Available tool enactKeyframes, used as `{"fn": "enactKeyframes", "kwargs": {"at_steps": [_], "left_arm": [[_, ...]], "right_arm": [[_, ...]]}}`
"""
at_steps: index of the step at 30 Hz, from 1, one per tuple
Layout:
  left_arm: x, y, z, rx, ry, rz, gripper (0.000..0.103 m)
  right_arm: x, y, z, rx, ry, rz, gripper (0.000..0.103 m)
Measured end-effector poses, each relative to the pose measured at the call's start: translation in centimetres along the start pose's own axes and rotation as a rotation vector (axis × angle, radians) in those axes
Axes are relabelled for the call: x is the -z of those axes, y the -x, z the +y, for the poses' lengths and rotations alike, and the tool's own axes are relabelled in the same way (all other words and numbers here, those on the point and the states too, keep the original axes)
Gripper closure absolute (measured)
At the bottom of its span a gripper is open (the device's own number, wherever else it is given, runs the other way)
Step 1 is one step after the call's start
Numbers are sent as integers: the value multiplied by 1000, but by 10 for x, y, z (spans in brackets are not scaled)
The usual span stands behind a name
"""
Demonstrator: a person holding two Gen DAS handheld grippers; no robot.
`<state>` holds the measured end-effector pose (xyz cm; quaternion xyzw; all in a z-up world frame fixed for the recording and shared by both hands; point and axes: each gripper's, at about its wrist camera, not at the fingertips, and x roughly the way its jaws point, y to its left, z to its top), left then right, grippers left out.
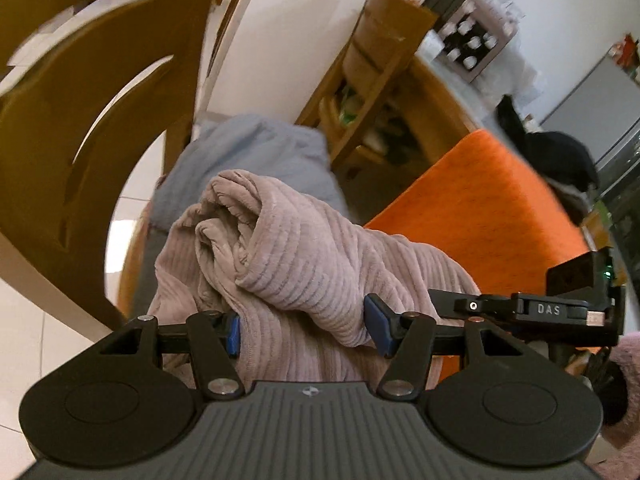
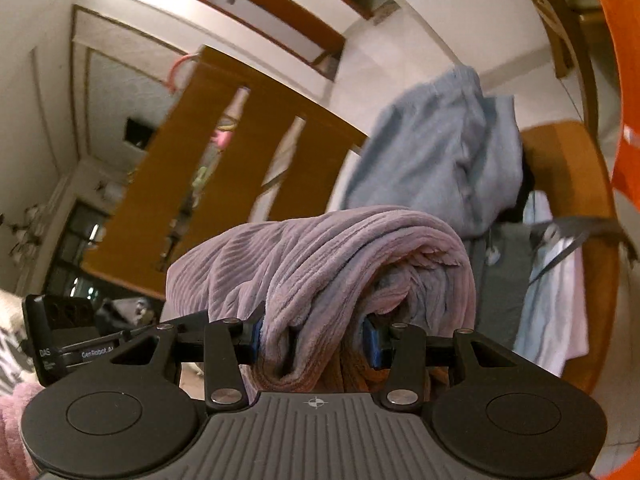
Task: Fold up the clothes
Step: 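Lower the pants bundle onto the chair seat beside the gray-blue garment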
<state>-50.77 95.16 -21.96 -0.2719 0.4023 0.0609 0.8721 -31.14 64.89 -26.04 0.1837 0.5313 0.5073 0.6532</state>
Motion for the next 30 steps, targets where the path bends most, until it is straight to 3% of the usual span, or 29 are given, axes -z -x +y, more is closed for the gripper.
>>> {"fn": "enactKeyframes", "kwargs": {"at_steps": [5, 9, 15, 21, 23, 27, 30], "left_arm": [[13, -37, 35, -66, -30, 32, 39], [27, -43, 38, -148, -101, 28, 22], [31, -22, 30, -215, -146, 32, 19], [27, 30, 8, -269, -125, -19, 18], [20, 44, 3, -256, -106, -57, 20], [7, 41, -9, -254, -140, -62, 44], [0, 25, -14, -246, -178, -42, 61]], "right_arm": [[8, -46, -26, 56, 27, -2, 54], [13, -59, -34, 84, 64, 17, 50], [13, -56, -25, 143, 132, 55, 41], [-2, -49, 7, 294, 292, 104, 37], [-5, -49, 22, 345, 379, 113, 38], [-6, -52, 51, 429, 554, 102, 38], [-8, -50, 67, 463, 626, 46, 38]]}}
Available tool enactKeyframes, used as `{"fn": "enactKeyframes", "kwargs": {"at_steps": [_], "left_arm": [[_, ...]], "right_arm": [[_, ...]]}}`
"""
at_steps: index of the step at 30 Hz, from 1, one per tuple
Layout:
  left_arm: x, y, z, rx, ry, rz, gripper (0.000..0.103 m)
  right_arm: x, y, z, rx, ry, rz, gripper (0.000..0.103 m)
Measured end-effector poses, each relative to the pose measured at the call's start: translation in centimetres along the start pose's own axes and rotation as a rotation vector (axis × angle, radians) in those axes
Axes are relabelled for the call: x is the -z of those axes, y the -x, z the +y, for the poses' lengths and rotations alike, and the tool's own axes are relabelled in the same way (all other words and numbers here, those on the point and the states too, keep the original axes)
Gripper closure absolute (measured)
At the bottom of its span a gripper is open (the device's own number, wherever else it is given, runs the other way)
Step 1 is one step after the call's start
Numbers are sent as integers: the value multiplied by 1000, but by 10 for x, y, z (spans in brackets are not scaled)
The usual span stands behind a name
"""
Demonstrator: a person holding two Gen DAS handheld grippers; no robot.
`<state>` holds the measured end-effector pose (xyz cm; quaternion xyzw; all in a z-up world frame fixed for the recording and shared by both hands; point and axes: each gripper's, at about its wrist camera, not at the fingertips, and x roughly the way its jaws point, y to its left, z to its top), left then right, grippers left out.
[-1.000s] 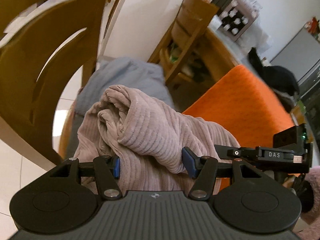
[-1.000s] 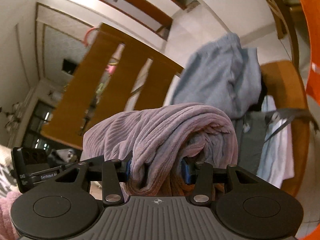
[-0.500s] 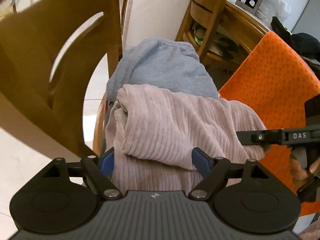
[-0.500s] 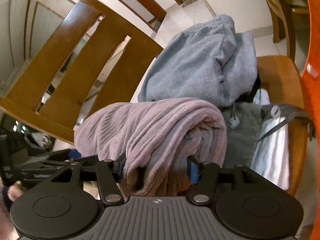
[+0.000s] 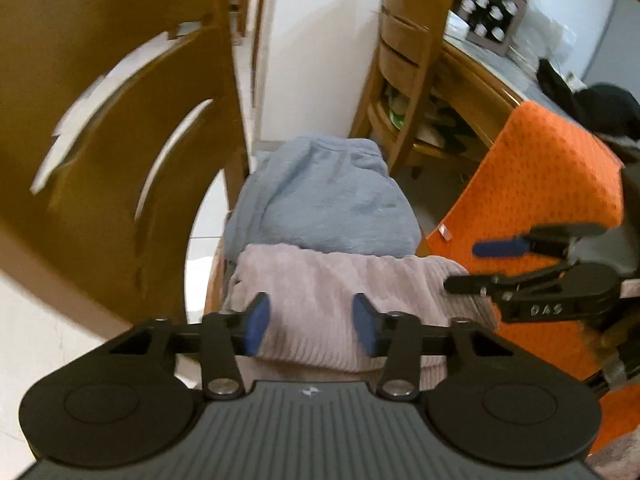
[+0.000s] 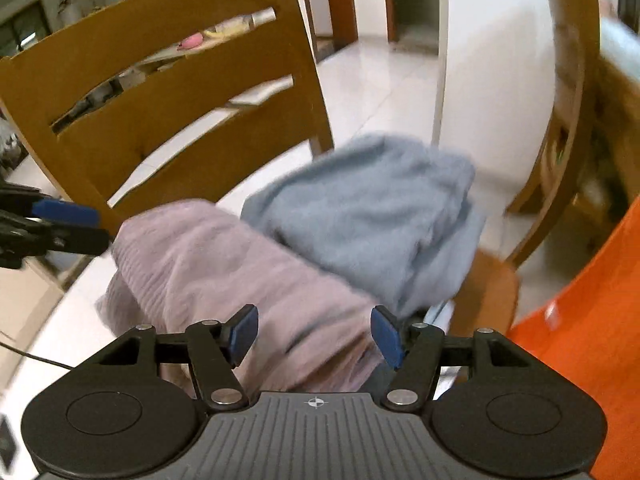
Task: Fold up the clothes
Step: 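Lower the pants bundle onto the chair seat beside the gray-blue garment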
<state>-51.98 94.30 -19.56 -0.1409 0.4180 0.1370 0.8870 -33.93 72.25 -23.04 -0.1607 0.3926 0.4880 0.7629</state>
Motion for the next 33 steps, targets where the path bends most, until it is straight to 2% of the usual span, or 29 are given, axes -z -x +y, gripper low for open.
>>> {"fn": "enactKeyframes", "kwargs": {"at_steps": [1, 3, 5, 7, 12, 18, 23, 28, 33], "left_arm": [[-2, -6, -2, 4, -9, 7, 69], [-5, -23, -5, 1, -21, 37, 75], [-3, -36, -7, -5, -35, 75, 76], [1, -46, -7, -28, -57, 112, 76], [16, -68, 0, -44, -36, 182, 76], [24, -95, 2, -69, -30, 227, 76], [25, -120, 9, -103, 3, 273, 76], [19, -136, 12, -102, 11, 292, 76], [17, -152, 16, -115, 23, 298, 76]], "right_arm": [[-3, 3, 2, 7, 7, -23, 45], [-10, 4, 3, -22, -5, -40, 56], [-14, -3, 7, -57, 5, 3, 69], [-12, -11, 11, -79, 19, 59, 73], [1, -25, 24, -86, 86, 186, 73], [16, -62, 28, -34, 127, 282, 73], [19, -77, 26, -51, 131, 292, 73], [17, -90, 23, -29, 98, 289, 74], [11, -101, 19, -42, 84, 284, 75]]}}
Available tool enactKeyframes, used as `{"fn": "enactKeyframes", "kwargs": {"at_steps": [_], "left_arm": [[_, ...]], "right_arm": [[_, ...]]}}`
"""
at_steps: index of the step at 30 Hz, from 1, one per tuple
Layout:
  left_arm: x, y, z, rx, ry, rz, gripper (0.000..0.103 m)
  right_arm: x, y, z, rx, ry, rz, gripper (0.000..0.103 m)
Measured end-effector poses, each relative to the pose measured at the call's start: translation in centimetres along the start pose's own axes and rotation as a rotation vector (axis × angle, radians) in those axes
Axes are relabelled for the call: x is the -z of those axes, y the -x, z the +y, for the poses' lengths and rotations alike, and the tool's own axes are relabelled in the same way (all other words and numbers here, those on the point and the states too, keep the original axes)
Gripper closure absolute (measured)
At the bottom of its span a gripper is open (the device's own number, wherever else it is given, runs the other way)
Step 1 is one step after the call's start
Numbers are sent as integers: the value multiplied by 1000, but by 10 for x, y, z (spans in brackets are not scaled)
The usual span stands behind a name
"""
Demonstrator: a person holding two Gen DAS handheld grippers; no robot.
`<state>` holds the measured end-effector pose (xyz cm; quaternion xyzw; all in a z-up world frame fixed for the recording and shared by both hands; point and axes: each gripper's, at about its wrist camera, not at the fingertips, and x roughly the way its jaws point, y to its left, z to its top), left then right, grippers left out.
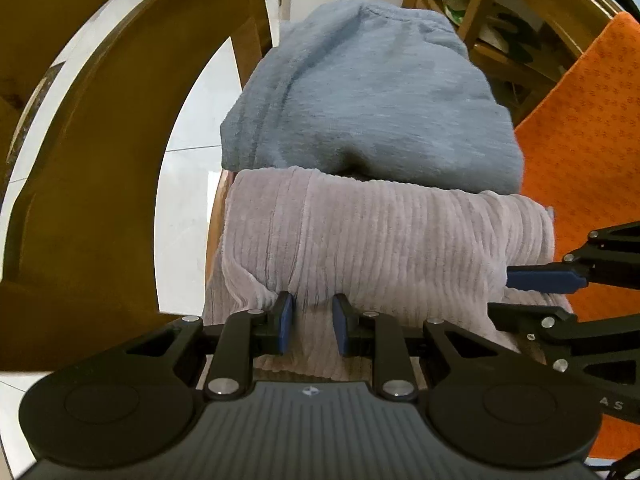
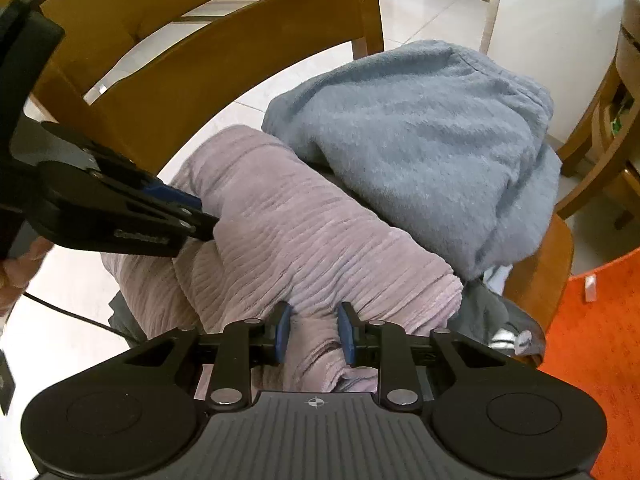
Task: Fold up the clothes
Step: 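Lower the pants bundle onto the chair seat beside the gray-blue garment, then open both tools and release the pants on the chair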
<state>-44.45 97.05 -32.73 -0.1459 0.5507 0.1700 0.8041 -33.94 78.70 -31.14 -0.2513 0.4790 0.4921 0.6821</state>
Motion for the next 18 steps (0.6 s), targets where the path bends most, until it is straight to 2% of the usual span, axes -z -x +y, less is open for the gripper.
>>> {"fn": "enactKeyframes", "kwargs": {"at_steps": [5, 8, 11, 13, 16, 18], "left_arm": [[2, 3, 1, 0, 12, -19, 77], [6, 17, 5, 24, 28, -52, 77], [7, 36, 7, 46, 46, -75, 74], [8, 50, 8, 57, 55, -92, 59], [9, 77, 3, 48, 46, -149, 42], [9, 94, -2, 49, 40, -176, 41]], "right_arm": [[-3, 3, -1, -9, -2, -9, 75], [-2, 13, 1, -14, 14, -32, 73], [-3, 28, 1, -20, 25, -49, 72], [-4, 39, 4, -18, 36, -60, 70], [-6, 57, 9, -14, 47, -84, 60], [-6, 72, 10, -17, 49, -104, 60]]}}
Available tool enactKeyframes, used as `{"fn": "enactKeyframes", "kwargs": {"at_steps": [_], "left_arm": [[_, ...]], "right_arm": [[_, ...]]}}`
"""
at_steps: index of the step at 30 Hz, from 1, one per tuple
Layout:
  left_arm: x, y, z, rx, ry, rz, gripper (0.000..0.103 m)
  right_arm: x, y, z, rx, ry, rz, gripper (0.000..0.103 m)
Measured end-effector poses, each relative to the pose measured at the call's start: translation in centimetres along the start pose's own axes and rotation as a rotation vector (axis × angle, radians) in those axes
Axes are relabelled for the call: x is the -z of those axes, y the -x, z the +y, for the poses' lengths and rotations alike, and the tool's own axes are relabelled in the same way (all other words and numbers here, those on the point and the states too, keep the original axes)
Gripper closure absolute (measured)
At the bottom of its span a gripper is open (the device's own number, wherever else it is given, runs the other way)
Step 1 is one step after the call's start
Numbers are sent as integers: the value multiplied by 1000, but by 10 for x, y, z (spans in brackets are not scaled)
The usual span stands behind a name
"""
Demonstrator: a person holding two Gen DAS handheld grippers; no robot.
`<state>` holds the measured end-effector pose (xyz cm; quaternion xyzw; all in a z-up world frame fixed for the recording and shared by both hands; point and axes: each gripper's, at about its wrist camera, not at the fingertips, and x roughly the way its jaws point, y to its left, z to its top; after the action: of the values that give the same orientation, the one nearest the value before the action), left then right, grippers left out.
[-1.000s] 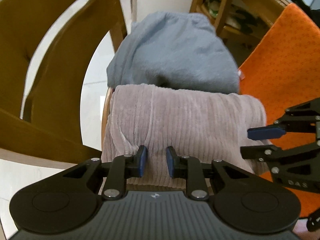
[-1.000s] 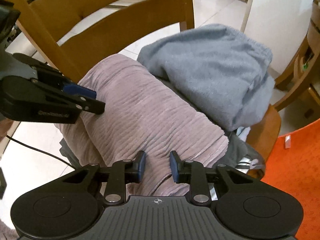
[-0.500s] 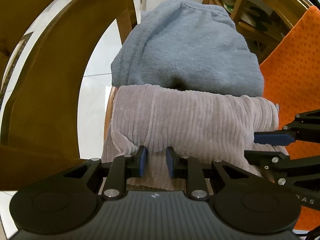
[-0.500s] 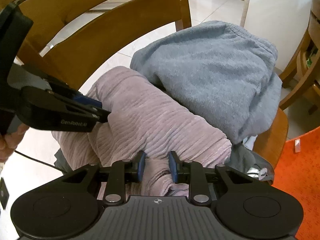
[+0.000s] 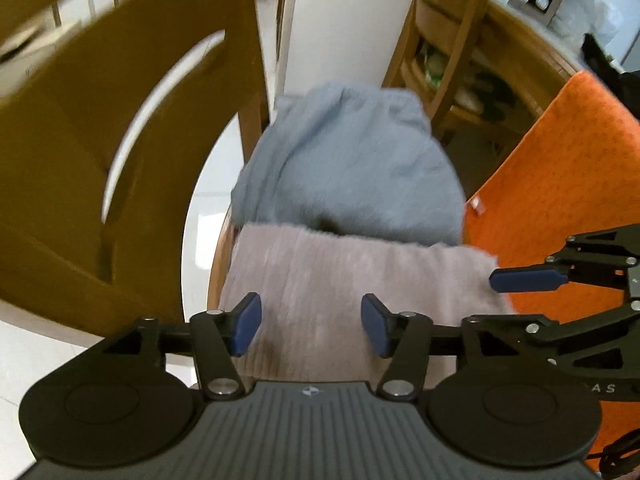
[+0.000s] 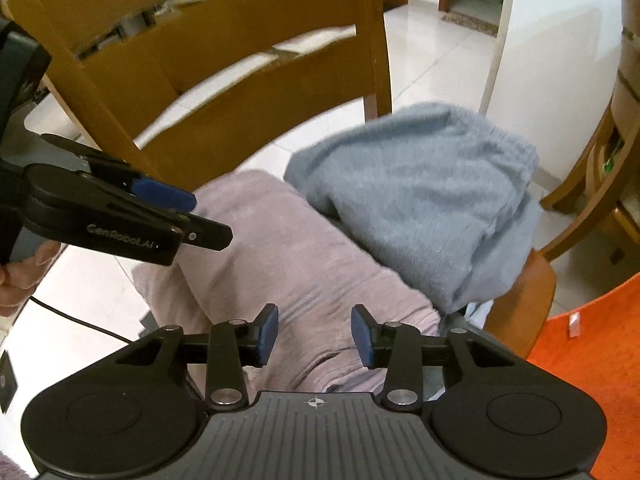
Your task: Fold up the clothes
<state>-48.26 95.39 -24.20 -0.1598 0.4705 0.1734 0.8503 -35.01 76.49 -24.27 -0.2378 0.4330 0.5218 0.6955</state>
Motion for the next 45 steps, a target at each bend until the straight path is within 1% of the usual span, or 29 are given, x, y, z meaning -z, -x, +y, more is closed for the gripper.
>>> {"fn": "enactKeyframes", "kwargs": {"at_steps": [2, 4, 9, 12, 17, 20, 22, 23, 25, 27, 29, 30, 32, 33, 35, 37, 41, 45], "left_arm": [[-2, 16, -8, -6, -9, -15, 40], [-5, 32, -18, -21, -22, -27, 36], [-8, 73, -47, -74, -68, -57, 35], [-9, 99, -66, -94, -50, -76, 32], [-5, 142, -106, -141, -59, -112, 24], [1, 165, -133, -158, -29, -138, 18], [6, 179, -154, -185, -8, -145, 17], [9, 186, -164, -201, 14, -150, 17], [17, 201, -183, -215, 78, -166, 12], [24, 216, -203, -226, 125, -186, 11], [31, 230, -224, -245, 161, -208, 8], [35, 238, -234, -258, 172, -218, 4], [41, 253, -254, -278, 191, -243, 2], [44, 261, -264, -288, 201, -255, 0], [49, 277, -279, -301, 215, -282, 0], [53, 290, -294, -312, 231, -303, 0], [63, 311, -319, -336, 243, -350, 0], [71, 321, -338, -339, 257, -381, 0]], "right_arm": [[-2, 16, 1, -6, -1, -15, 60], [-4, 33, 1, -11, 1, -30, 60], [-4, 83, 0, -21, -12, -60, 57], [-1, 113, -3, -24, -14, -73, 54], [7, 163, -11, -38, -8, -104, 51], [12, 190, -19, -56, 19, -124, 47], [16, 208, -25, -72, 45, -140, 45], [19, 217, -28, -81, 60, -146, 44], [24, 235, -35, -102, 95, -153, 43], [29, 252, -41, -118, 124, -166, 38], [36, 269, -46, -130, 152, -180, 32], [39, 277, -48, -135, 167, -187, 30], [46, 295, -53, -142, 189, -198, 19], [50, 303, -55, -146, 197, -204, 16], [57, 320, -59, -159, 205, -225, 5], [65, 338, -62, -166, 203, -251, 0], [80, 369, -69, -171, 181, -287, 0], [98, 394, -74, -134, 148, -309, 0]]}}
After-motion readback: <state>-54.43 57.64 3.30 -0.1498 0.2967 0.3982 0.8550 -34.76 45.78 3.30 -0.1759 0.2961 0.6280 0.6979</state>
